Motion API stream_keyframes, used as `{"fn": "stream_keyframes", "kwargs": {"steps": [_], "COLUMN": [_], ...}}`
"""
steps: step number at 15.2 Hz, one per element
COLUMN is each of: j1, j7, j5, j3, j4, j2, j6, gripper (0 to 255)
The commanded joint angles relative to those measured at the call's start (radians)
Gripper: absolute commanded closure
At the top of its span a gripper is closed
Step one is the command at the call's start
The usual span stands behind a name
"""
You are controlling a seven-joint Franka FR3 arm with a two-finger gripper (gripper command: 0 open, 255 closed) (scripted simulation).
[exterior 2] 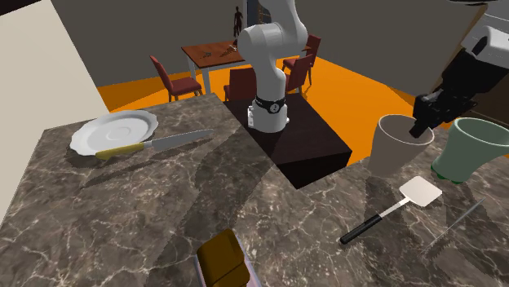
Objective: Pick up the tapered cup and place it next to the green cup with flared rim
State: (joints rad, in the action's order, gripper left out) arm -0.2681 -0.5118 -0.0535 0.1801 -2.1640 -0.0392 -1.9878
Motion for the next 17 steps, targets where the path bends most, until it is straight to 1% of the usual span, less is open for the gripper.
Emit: {"fn": "stream_keyframes", "kwargs": {"steps": [1,9,10,15,17], "j1": [0.000,0.000,0.000,0.000,-0.001], "j7": [-0.003,-0.003,-0.003,-0.003,0.001], "j5": [-0.003,-0.003,-0.003,-0.003,0.002], "j3": [0.000,0.000,0.000,0.000,0.001], "j4": [-0.015,-0.015,-0.015,-0.015,0.036], "j2": [0.013,0.013,0.013,0.013,-0.004], "j6": [-0.029,-0.029,-0.028,-0.028,0.039], "gripper": [255,255,0,0,0]}}
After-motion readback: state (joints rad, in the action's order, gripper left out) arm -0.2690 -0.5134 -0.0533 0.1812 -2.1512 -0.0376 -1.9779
